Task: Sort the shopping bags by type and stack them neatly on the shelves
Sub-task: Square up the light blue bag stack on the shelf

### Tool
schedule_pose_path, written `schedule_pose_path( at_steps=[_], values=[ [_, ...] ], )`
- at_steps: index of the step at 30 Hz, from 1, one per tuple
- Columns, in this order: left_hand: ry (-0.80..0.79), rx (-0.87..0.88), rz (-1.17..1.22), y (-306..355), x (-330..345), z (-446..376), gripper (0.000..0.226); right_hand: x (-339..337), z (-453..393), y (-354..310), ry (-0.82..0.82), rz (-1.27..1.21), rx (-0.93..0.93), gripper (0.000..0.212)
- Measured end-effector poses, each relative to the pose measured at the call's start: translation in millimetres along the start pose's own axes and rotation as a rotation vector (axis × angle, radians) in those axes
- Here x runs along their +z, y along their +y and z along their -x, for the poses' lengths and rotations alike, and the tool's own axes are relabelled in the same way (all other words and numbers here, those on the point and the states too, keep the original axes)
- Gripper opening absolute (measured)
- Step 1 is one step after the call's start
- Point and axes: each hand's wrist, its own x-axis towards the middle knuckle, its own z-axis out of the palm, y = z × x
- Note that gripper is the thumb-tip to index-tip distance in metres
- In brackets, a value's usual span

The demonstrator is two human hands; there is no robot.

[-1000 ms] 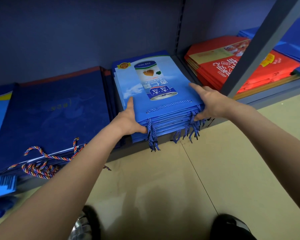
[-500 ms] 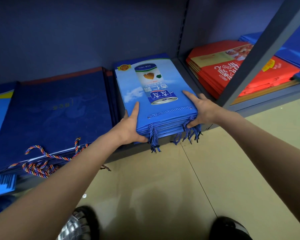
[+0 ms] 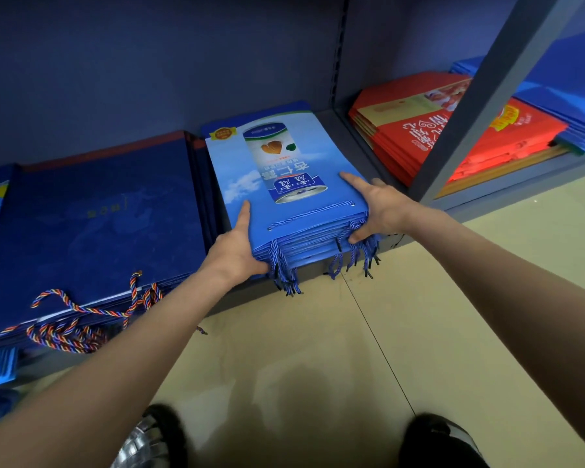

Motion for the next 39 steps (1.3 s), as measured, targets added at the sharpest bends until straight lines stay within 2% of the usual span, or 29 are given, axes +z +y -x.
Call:
schedule_pose_path(
  at_steps=[6, 9, 16, 22, 28, 32, 36, 39],
  values=[
    [-0.045, -0.033, -0.233, 3.1, -0.5, -4.6, 0.121, 3.5, 4.9, -2.7, -0.040, 0.102, 0.029, 0.129],
    [0.024, -0.051, -0.307, 6.1, 8.0, 0.4, 0.121, 10.5, 8.2, -2.2, -0.031, 0.126, 0.041, 0.131],
    [0.062, -0.001, -0.307, 9.6, 2.8, -6.7, 0.107, 9.5, 10.9, 6.1, 0.127, 0.075, 0.031, 0.120],
    [0.129, 0.001, -0.252, -0.7, 8.4, 4.1, 0.112, 17.4, 20.7, 6.2, 0.195, 0.058, 0.017, 0.114],
    [0.195, -0.007, -0.200, -0.3, 14.0, 5.2, 0.109, 26.1, 22.1, 10.2, 0.255, 0.043, 0.050, 0.116],
    [0.255, 0.074, -0.210, -12.1, 26.0, 14.4, 0.110, 40.6, 31.9, 8.9, 0.353, -0.062, 0.003, 0.119],
    [0.257, 0.077, -0.342, -11.4, 30.7, 13.7, 0.113, 67.5, 42.0, 4.6, 0.434, 0.133, -0.075, 0.113],
    [0.241, 0.069, -0.367, -7.0, 28.4, 11.9, 0.115, 71.8, 37.4, 1.2, 0.460, 0.157, -0.021, 0.105]
  ],
)
